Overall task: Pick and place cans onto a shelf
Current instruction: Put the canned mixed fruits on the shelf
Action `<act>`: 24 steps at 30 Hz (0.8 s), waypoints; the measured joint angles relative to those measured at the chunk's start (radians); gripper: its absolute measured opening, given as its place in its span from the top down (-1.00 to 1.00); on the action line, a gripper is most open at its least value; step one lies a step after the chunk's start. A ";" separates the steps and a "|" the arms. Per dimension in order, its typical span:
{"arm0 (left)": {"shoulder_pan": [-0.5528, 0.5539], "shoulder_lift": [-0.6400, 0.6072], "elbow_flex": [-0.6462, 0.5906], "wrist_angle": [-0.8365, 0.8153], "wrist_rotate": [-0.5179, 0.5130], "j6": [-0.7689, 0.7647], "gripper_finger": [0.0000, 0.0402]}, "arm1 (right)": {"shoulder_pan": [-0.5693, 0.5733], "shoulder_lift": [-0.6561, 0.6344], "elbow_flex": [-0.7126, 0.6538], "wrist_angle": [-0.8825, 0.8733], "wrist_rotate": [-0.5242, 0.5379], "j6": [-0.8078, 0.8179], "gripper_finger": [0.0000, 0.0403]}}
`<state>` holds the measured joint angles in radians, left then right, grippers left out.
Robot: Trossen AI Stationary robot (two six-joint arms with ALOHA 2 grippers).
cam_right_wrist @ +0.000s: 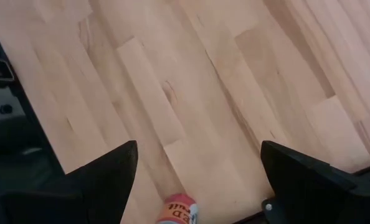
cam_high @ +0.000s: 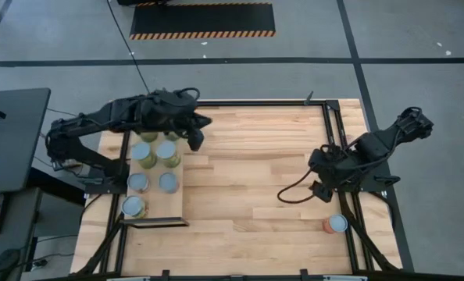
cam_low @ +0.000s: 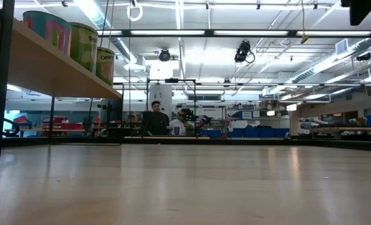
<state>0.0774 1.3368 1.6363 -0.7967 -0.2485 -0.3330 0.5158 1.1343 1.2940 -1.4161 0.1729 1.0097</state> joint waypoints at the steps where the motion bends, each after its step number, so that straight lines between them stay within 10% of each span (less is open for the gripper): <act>1: 0.010 -0.001 0.000 -0.054 -0.012 -0.029 0.96 | 0.002 -0.011 -0.008 0.000 0.009 0.010 -0.72; 14: -0.047 -0.025 0.000 -0.431 0.073 -0.309 0.54 | 0.029 -0.020 -0.052 0.123 -0.046 -0.080 -0.72; 24: -0.146 -0.022 0.000 -0.324 -0.159 -0.253 -0.11 | 0.220 0.063 -0.064 0.078 -0.254 0.037 -0.90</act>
<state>-0.0688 1.3148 1.6363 -1.1203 -0.4074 -0.5857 0.7356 1.1973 1.2304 -1.3382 -0.0814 1.0469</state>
